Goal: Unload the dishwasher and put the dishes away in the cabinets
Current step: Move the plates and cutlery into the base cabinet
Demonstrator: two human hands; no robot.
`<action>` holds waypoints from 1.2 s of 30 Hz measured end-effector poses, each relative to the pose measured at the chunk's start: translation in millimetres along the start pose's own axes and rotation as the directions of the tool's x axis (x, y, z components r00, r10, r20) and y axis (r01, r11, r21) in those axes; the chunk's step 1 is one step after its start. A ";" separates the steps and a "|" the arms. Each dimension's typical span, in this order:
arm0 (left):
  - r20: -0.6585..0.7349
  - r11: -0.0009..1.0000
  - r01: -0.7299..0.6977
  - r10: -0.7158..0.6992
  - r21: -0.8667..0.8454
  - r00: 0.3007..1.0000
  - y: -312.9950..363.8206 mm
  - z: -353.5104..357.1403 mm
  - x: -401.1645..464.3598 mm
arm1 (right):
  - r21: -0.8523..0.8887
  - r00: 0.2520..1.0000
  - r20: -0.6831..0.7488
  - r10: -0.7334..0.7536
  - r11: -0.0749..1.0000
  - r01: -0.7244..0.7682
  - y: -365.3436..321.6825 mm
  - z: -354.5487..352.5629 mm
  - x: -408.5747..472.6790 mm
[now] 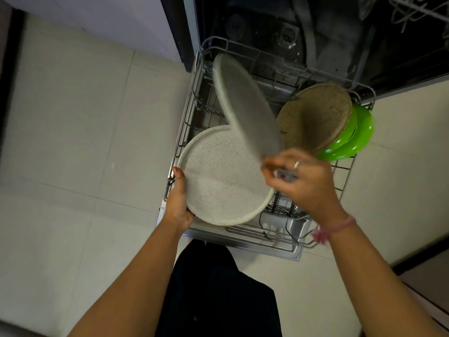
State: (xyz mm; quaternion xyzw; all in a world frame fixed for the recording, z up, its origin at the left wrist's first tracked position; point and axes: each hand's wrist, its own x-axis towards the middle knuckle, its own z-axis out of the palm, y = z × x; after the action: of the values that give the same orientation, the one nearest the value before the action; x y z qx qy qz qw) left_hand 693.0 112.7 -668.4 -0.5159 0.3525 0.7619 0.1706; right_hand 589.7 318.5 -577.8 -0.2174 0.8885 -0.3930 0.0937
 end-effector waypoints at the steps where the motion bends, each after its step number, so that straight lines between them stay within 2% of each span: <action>1: 0.013 1.000 -0.008 0.008 0.004 1.000 0.7 4.5 -2.2 | -0.111 0.990 0.055 -0.127 0.985 0.133 -1.7 3.6 -14.9; 3: 0.018 0.999 -0.030 0.029 0.017 0.999 3.2 14.4 -7.3 | -0.268 0.949 0.184 -0.256 0.916 0.299 4.9 15.9 -44.1; 5: 0.016 0.999 -0.044 0.043 0.024 0.999 4.8 24.0 -13.0 | -0.343 0.917 0.278 -0.287 0.862 0.374 14.3 27.1 -70.7; 12: 0.057 1.000 0.013 -0.013 -0.004 0.998 -3.6 28.9 -17.7 | -0.394 0.897 0.350 -0.270 0.826 0.403 16.4 30.7 -109.5; 13: 0.075 1.000 0.008 -0.006 -0.026 0.997 -6.3 27.9 -17.5 | -0.379 0.920 0.296 -0.258 0.852 0.361 14.1 25.2 -108.0; 15: 0.120 0.997 -0.006 0.016 -0.079 0.993 -10.1 25.2 -16.8 | -0.320 0.990 0.022 -0.138 0.937 0.138 8.9 11.1 -99.8; 16: 0.135 0.996 -0.001 0.013 -0.093 0.991 -10.8 24.8 -18.2 | -0.230 0.989 -0.147 -0.005 0.973 -0.029 8.6 3.3 -92.7; 17: 0.151 0.994 0.015 0.002 -0.105 0.989 -11.7 24.9 -19.3 | -0.071 0.943 -0.286 0.171 0.977 -0.199 7.9 -4.8 -82.5; 18: 0.162 0.993 0.034 -0.016 -0.111 0.987 -13.3 25.6 -21.0 | 0.144 0.854 -0.355 0.381 0.925 -0.352 11.5 -10.4 -73.5; 19: 0.175 0.991 0.050 -0.028 -0.122 0.984 -15.4 27.0 -22.7 | 0.365 0.749 -0.336 0.571 0.812 -0.455 15.9 -12.5 -64.8; 20: 0.178 0.989 0.060 -0.036 -0.132 0.983 -16.8 29.6 -25.1 | 0.551 0.647 -0.247 0.722 0.654 -0.519 19.0 -11.7 -56.4; 22: 0.182 0.987 0.068 -0.040 -0.149 0.982 -19.5 35.0 -26.7 | 0.726 0.478 -0.031 0.878 0.348 -0.593 29.1 -3.1 -46.5; 23: 0.191 0.987 0.066 -0.037 -0.147 0.981 -20.6 37.5 -25.9 | 0.735 0.420 0.027 0.907 0.267 -0.623 34.6 1.2 -44.3; 24: 0.197 0.988 0.062 -0.033 -0.143 0.980 -21.0 39.4 -25.2 | 0.721 0.388 0.054 0.920 0.233 -0.652 37.4 3.9 -43.1; 27: 0.183 0.993 0.064 -0.046 -0.095 0.982 -18.9 44.4 -22.0 | 0.652 0.352 -0.029 0.936 0.285 -0.703 51.1 7.6 -40.0; 29: 0.187 0.996 0.082 -0.073 -0.042 0.980 -19.2 47.7 -19.3 | 0.581 0.367 -0.100 0.925 0.353 -0.733 61.5 10.1 -38.6; 31: 0.128 0.996 0.086 -0.089 0.034 0.988 -21.6 53.4 -16.0 | 0.524 0.406 -0.134 0.904 0.412 -0.745 70.6 14.1 -38.1; 33: 0.066 0.994 0.058 -0.064 0.089 0.996 -24.4 57.2 -10.3 | 0.507 0.443 -0.115 0.889 0.436 -0.744 75.4 13.5 -35.6; 36: 0.040 0.998 0.056 -0.058 0.042 0.998 -27.0 62.7 0.8 | 0.502 0.463 -0.057 0.884 0.427 -0.752 91.4 7.1 -27.4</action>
State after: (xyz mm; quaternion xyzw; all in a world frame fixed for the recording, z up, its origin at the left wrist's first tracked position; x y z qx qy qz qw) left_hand 667.7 176.1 -665.1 -0.5065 0.3497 0.7597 0.2100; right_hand 587.9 380.9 -650.3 0.3396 0.7773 -0.4994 0.1764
